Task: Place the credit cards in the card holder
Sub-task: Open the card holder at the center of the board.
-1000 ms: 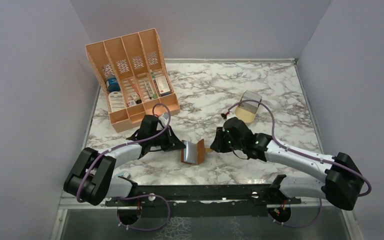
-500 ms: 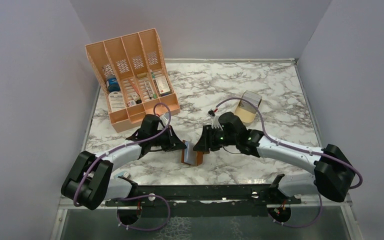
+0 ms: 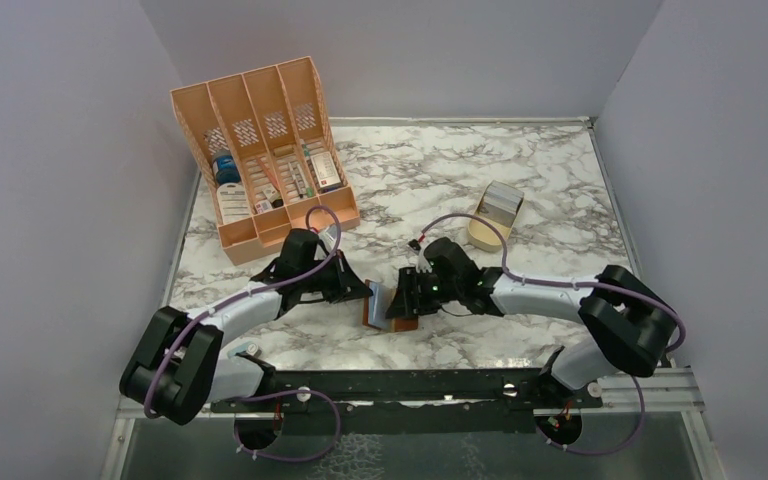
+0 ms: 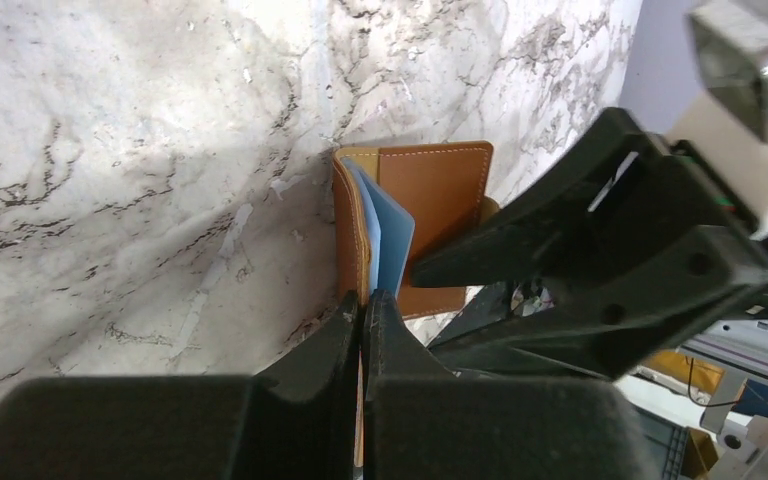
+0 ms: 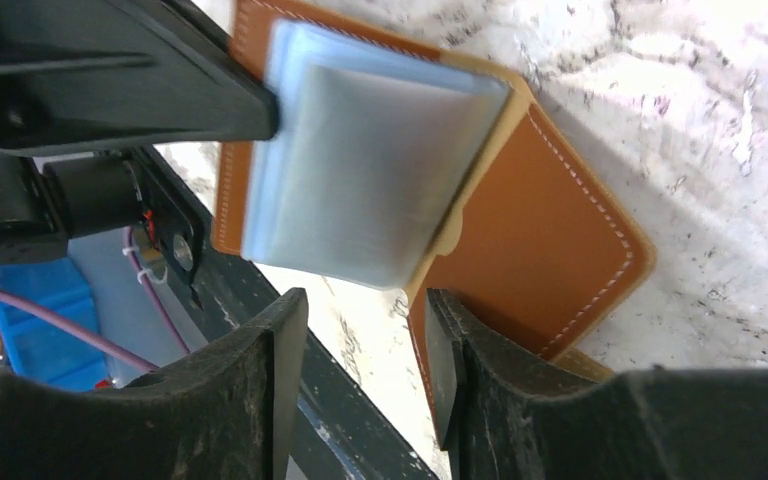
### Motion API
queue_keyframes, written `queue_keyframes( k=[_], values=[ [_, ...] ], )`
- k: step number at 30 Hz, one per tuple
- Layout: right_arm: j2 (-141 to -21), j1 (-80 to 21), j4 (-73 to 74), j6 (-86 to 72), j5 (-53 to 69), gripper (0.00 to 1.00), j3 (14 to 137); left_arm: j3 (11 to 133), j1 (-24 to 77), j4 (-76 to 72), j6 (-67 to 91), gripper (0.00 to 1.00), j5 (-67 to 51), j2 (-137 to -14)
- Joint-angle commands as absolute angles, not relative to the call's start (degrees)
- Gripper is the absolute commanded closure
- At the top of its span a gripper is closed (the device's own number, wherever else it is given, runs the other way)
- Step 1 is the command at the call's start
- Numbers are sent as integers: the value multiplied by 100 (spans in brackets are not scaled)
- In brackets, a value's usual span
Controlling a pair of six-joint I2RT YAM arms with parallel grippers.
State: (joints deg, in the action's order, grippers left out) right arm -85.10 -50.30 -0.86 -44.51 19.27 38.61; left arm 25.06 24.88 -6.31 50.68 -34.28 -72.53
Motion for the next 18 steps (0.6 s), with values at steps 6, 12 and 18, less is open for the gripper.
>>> queue_keyframes(
  k=[6,12,18],
  values=[
    [-8719,-5094,-887,-4765,2398,40,3779,2466,2529,-822,5175,100,-3463,-7031],
    [-8903,-5119,-729,-4854,2224,34,3993,2491,2535,-820,5228,100,-3498,-6967],
    [-9138,-5141,-629,-4892,2050,33,4185,2396,2539,-834,5271,100,-3473,-6921]
  ],
)
